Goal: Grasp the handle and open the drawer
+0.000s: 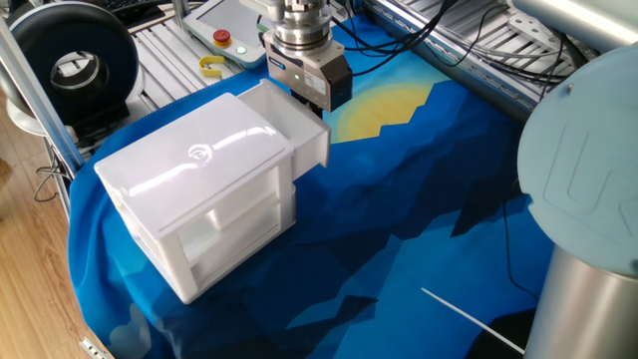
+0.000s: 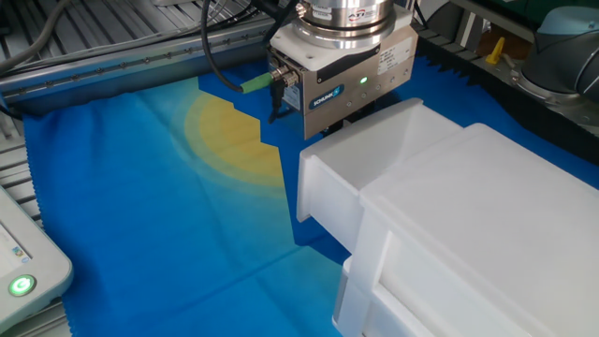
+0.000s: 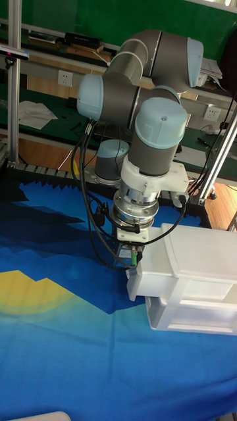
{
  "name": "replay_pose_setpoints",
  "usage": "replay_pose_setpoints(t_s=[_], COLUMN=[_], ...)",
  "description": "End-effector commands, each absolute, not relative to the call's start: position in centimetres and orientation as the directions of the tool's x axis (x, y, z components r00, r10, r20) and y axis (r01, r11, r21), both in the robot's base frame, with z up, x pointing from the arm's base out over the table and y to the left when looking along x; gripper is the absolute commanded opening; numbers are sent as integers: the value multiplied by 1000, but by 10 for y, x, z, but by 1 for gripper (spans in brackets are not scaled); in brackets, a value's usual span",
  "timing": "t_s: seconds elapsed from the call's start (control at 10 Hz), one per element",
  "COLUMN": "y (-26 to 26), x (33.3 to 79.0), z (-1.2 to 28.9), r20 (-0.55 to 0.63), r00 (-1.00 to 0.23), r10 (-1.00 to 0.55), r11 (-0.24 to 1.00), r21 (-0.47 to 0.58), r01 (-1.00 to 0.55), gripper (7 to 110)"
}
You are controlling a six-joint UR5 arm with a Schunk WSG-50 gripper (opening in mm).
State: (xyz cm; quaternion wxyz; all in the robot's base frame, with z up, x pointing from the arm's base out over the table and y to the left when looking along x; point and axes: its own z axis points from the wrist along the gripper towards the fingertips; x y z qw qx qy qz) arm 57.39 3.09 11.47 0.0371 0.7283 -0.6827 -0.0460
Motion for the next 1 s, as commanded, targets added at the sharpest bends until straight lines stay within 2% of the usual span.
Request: replay_pose_setpoints(t_s=[0.0,0.9], y=[34,21], x=[574,578], z=[116,121], r20=[-31,-28], r00=[59,60], r10=[-998,-998], r11=[-62,-63], r21=[116,119], r01=[-991,-991], gripper=[7,7])
